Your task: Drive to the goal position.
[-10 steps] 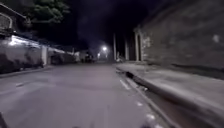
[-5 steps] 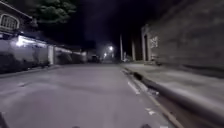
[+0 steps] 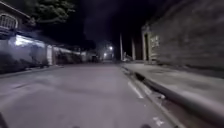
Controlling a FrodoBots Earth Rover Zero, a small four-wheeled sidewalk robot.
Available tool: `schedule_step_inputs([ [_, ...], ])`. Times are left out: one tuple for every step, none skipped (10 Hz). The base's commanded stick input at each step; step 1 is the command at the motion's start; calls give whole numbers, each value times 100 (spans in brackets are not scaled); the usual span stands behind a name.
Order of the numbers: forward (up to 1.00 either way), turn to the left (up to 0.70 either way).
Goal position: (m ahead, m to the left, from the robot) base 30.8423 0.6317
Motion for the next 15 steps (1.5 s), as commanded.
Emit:
schedule_step_inputs([
  [50,50],
  [50,48],
  [50,18],
  [50,0],
  [50,0],
  [50,0],
  [50,0],
  [50,0],
  [50,0],
  [50,0],
  [50,0],
  [50,0],
  [50,0],
  [50,0],
  [50,0],
])
